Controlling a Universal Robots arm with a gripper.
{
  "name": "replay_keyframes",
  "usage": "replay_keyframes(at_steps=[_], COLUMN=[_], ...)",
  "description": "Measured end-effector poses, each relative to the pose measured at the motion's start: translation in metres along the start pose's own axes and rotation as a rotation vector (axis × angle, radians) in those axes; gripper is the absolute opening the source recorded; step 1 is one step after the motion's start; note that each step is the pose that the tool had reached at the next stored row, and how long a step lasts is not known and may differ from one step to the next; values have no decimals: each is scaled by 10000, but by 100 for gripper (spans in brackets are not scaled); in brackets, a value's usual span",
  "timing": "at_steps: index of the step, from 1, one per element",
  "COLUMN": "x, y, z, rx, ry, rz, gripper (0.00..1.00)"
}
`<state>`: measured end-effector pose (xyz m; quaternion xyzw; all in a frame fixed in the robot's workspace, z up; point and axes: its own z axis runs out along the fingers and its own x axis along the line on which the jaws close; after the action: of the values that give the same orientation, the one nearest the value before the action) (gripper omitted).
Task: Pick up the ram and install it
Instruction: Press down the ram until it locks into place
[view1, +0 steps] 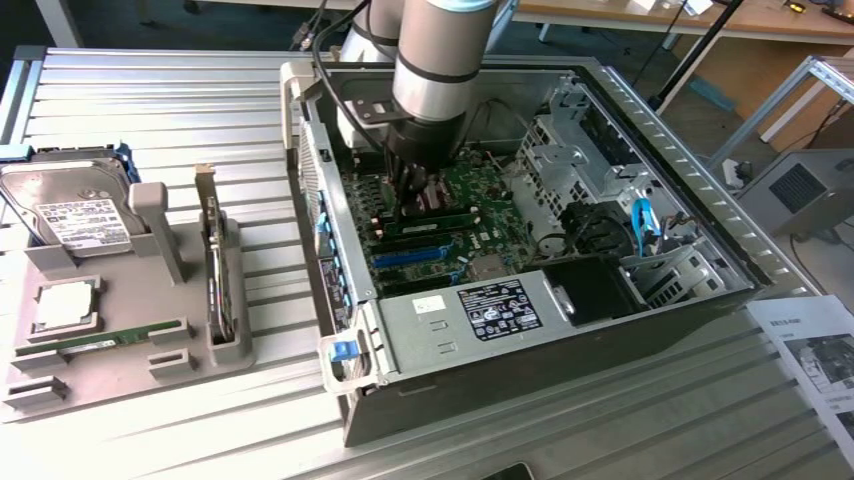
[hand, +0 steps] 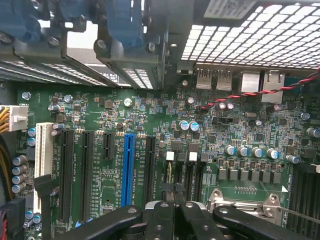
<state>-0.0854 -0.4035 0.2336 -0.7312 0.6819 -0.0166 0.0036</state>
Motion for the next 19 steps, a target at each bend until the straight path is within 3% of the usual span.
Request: replay_keyframes(at_steps=[19], x=[0], y=[1], z=[23], rx=[1], ry=[-1], rz=[1], gripper=[11])
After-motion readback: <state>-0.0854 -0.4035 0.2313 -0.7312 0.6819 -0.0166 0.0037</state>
